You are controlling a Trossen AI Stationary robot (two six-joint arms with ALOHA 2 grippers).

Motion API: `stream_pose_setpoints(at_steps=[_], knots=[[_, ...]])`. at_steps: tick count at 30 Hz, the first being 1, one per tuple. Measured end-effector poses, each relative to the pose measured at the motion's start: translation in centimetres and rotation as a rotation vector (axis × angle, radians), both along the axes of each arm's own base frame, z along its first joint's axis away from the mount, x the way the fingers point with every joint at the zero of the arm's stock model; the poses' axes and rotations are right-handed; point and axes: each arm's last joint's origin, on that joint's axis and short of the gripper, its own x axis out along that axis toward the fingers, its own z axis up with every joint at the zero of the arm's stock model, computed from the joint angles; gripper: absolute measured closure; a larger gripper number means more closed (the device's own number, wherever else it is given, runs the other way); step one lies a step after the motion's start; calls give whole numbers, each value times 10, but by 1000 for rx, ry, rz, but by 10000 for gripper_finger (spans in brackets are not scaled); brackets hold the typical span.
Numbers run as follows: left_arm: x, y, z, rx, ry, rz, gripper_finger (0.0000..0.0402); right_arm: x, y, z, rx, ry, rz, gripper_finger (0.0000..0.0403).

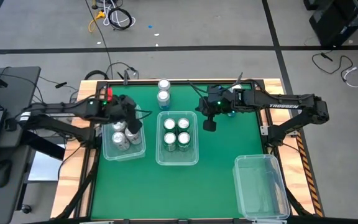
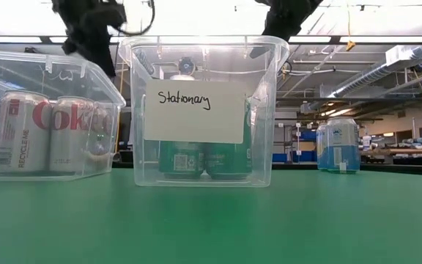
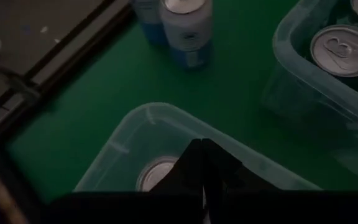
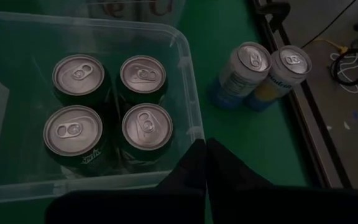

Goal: Sort soda cans
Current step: Adjust the left bin, then put the blue soda can into the bottom bin

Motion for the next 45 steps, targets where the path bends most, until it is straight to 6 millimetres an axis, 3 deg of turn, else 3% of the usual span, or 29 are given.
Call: stream_pose_setpoints(at_steps=[9,21,24,27,34,39,45], knots=[[-3,28,-33,-47,50,28,402,-1,0,-1,-1,22,-4,403],[11,30,-55,-82,-48,-92,402,-9,-1,-4,7,89,-39,403],[10,27,-48,-73,-70,-103,402,-21,5,1,31,119,-52,403],[7,25,-27,-42,-147,-115,402,-39,14,8,66,158,-83,403],[-20,17,10,38,-312,-134,402,-82,41,8,273,357,-179,403],[-32,14,19,106,-344,-163,402,-97,57,5,305,473,-256,403],[-35,14,16,170,-278,-226,402,-99,43,4,161,448,-423,403]])
